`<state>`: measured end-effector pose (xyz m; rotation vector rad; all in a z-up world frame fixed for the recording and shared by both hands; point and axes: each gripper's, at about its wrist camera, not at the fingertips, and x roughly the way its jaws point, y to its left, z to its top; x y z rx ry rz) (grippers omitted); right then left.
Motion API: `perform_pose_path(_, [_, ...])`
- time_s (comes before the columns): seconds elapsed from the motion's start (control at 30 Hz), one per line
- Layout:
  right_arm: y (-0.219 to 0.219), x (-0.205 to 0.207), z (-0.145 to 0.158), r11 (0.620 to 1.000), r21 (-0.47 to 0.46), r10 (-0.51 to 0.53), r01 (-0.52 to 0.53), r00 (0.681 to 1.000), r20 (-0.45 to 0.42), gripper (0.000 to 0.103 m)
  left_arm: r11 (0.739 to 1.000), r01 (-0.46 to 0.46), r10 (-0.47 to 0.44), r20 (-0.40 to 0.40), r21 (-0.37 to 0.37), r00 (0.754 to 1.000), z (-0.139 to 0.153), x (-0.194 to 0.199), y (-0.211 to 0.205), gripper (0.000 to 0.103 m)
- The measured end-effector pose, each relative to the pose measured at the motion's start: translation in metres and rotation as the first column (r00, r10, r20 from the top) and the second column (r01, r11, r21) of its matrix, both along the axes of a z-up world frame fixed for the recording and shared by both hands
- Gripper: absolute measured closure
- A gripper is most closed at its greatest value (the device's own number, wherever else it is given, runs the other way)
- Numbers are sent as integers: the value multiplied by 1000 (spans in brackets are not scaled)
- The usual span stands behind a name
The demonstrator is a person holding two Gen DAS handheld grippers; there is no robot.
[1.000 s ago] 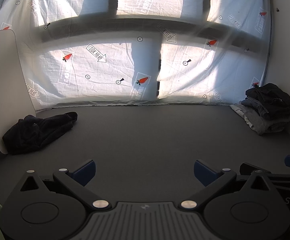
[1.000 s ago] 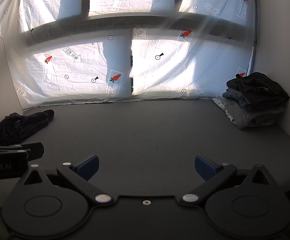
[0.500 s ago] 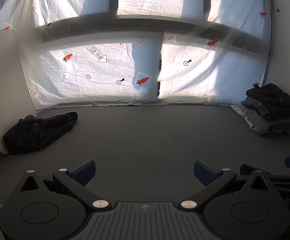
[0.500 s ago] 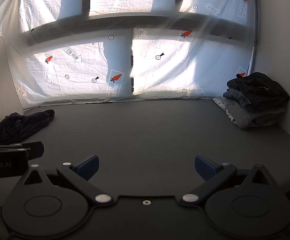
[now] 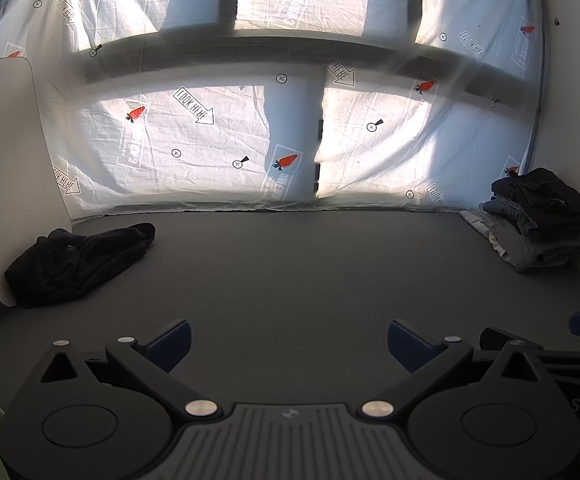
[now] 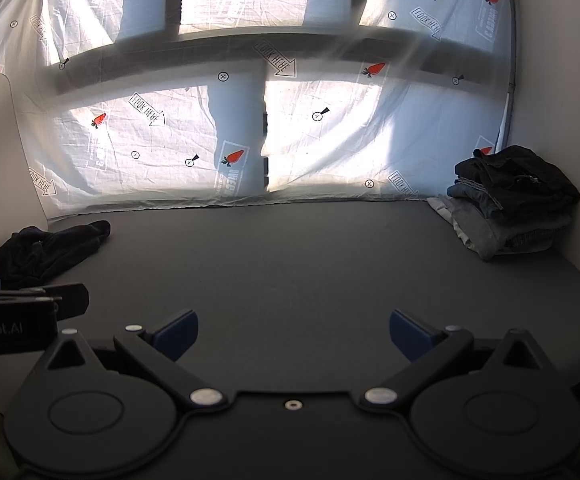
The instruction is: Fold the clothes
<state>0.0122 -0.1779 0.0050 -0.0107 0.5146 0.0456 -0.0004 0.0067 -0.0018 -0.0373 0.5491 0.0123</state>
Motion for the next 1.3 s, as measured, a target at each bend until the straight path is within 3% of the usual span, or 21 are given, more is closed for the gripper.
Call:
perform_pose_path(0.53, [0, 0, 0, 1000, -1, -4, 4, 1000, 4, 0, 1000, -7, 7, -2, -2, 1000, 0, 1, 0, 0])
perform_pose_path(0.83, [-7, 3, -7, 1000, 13, -17, 17, 1000, -26, 0, 1000, -9, 9, -57, -7, 998, -12, 7, -6, 0])
perform_pose_path(1.13, [-26, 41, -18, 1000, 23, 9, -8, 999, -46, 0, 998, -38, 34, -104, -41, 994, -21, 45, -22, 0])
perform_pose_path(1.3, [-30, 85, -22, 997, -68, 30, -29, 1000, 7, 0, 994, -101, 91, -160, -53, 983, -22, 79, -21, 0])
